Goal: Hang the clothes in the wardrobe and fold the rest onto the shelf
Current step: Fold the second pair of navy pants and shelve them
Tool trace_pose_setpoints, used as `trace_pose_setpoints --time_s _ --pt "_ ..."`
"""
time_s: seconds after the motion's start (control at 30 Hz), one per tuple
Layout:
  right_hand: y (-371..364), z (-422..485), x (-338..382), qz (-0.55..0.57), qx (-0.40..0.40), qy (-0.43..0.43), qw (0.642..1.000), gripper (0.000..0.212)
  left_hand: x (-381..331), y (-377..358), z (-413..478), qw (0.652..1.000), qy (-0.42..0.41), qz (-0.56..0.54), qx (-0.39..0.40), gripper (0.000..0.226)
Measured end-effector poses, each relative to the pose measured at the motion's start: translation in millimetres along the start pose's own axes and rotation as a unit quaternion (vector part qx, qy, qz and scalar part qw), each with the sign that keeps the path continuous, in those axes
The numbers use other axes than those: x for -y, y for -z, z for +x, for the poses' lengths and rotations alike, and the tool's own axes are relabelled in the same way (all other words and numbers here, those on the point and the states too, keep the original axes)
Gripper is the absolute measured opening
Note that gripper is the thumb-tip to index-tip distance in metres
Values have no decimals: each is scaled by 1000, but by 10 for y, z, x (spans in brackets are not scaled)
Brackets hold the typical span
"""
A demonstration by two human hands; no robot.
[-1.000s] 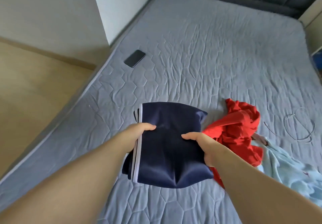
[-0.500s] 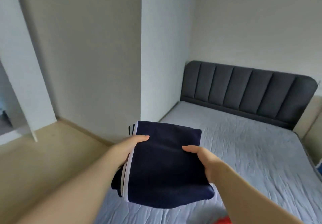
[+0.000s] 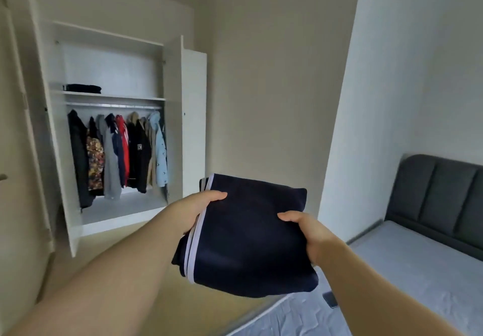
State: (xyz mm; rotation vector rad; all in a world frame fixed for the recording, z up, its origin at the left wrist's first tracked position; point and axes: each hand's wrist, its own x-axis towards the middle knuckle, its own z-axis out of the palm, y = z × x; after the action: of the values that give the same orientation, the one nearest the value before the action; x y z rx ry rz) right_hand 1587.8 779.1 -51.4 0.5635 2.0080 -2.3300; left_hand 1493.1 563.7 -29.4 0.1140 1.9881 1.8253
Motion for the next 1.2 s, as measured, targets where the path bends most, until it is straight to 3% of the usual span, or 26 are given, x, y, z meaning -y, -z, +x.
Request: trace_pose_setpoints --time_s 0.2,0.43,0.6,0.77,1.2 --pt "-875 580 127 29 112 11 993 31 -32 1025 140 997 -1 -40 -63 27" --pt "-1949 1587 240 19 152 6 988 49 -154 2215 766 993 -28 -38 -111 25" --pt "-2898 2370 373 -3 174 2 985 36 -252 3217 1220 987 -29 -36 -152 26" --pt "-3892 3078 384 -23 202 -21 979 37 -327 4225 1630 978 -33 -48 -199 44" --pt "-5425 4451 626 -39 285 -36 957 28 -382 5808 2528 957 -35 -114 -264 42"
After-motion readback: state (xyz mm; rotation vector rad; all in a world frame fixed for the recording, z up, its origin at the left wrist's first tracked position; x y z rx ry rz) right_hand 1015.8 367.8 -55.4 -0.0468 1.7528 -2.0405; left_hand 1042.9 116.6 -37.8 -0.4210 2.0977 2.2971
